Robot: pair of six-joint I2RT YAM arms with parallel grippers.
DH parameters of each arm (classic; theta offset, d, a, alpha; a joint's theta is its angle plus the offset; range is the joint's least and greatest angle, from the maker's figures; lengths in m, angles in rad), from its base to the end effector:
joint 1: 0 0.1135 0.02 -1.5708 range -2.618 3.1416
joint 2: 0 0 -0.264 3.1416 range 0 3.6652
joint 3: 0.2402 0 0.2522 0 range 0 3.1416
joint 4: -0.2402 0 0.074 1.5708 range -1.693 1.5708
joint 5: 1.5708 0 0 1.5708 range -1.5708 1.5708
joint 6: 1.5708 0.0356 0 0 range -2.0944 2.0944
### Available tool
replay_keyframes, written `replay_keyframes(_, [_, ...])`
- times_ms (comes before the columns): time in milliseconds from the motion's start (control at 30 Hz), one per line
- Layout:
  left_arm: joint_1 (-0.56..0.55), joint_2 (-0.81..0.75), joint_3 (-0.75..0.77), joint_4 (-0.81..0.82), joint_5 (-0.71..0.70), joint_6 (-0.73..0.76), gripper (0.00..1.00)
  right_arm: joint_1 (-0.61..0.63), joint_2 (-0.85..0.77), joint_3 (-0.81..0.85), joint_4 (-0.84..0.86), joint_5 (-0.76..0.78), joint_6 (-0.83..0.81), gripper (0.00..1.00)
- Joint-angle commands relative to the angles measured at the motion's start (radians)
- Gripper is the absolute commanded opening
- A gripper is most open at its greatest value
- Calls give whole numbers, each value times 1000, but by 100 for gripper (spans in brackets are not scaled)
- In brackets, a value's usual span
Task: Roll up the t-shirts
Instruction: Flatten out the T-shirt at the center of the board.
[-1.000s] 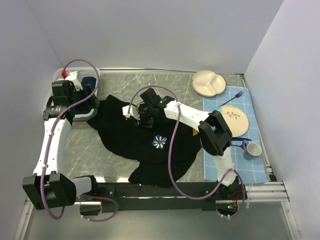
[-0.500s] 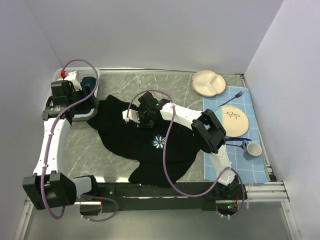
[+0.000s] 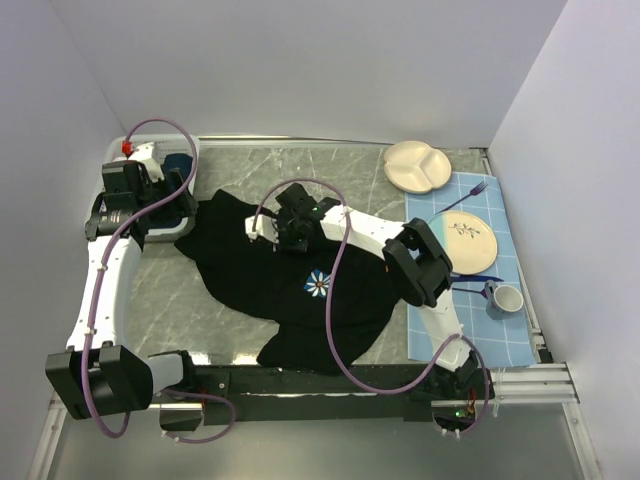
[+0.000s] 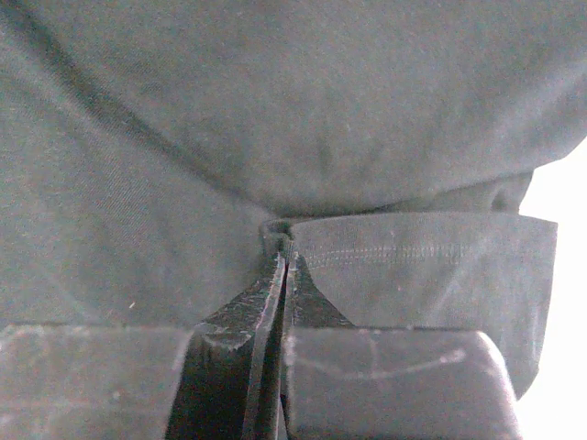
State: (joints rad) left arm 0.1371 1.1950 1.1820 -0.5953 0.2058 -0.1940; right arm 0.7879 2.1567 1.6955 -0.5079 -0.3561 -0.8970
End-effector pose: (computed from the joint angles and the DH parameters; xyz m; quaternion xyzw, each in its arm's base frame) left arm 0.2567 0.0281 0.3537 -0.0984 0.8775 -0.1041 0.4577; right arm 0.3247 0.3439 0.1897 -0.7364 0.5865 0.1530 0.3004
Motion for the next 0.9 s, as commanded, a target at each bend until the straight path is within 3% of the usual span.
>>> replay_keyframes(0, [4,-12,-9,43,35,48,78,-25,-207,-17,31,35,99,0])
replay_keyframes(200, [4,73,65,32,161,183,76,-76,-539,-37,-12,94,194,0])
replay_keyframes(333, [-1,199,113,60,211,183,77,-76,-726,-68,-78,135,199,0])
replay_keyframes(600, [-114,463,281,77,110,225,78,-79,-883,-132,-199,259,222,0])
replay_keyframes(800, [-159,710,485,3,83,180,79,-81,-977,-189,-224,309,271,0])
replay_keyframes(867, [-160,813,563,-102,101,165,82,-84,-994,-201,-234,318,262,0])
